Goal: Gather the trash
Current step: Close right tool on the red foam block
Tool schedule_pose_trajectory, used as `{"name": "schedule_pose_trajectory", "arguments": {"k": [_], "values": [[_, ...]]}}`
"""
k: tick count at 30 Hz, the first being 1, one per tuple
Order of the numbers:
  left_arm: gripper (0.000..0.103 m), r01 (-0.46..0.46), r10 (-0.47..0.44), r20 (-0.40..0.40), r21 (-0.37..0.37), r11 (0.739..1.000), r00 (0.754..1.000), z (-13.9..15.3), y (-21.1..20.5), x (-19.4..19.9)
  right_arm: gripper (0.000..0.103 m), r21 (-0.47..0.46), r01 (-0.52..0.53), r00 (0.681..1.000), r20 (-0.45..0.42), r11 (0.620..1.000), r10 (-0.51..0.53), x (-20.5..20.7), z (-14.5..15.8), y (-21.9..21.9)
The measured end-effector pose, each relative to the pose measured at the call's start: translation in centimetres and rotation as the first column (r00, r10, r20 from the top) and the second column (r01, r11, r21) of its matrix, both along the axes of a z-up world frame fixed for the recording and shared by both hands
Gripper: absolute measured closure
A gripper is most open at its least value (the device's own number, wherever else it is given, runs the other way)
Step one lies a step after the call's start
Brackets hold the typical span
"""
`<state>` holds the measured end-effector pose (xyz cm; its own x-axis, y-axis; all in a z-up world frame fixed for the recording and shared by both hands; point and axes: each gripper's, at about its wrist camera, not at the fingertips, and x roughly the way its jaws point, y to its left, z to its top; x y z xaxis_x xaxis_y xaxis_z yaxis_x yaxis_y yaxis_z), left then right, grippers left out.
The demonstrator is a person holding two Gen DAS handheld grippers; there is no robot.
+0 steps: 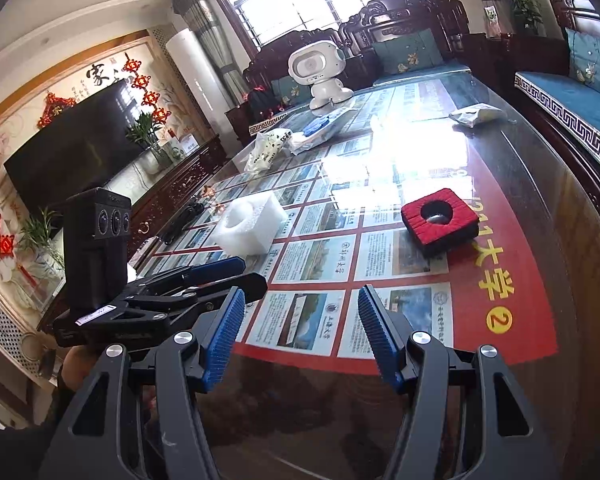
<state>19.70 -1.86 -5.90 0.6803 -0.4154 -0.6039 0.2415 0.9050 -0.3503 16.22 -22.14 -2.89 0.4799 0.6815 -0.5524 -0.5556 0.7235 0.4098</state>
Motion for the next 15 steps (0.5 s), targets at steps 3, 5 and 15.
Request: {"name": "schedule_pose_trajectory", "arguments": {"k": [3, 5, 15], "values": [[0.019, -0.005, 0.005, -0.009, -0.007, 1.000, 1.000, -0.4, 0.2, 0.9, 0.044, -0.020, 0.032, 0.999, 0.002, 0.999, -0.032, 1.5, -0.3, -0.3], [0.019, -0.007, 0.007, -0.016, -0.010, 1.000, 1.000, -0.6, 0.3, 1.4, 0.044, -0.042, 0.072, 0.997, 0.001, 0.997, -0.072, 3.0, -0.6, -0.7], [0.019, -0.015, 0.014, -0.046, -0.024, 1.000, 0.999, -1.6, 0.9, 3.3, 0.049, -0.121, 0.214, 0.973, -0.057, 0.969, -0.222, 11.4, -3.1, -1.8]]}}
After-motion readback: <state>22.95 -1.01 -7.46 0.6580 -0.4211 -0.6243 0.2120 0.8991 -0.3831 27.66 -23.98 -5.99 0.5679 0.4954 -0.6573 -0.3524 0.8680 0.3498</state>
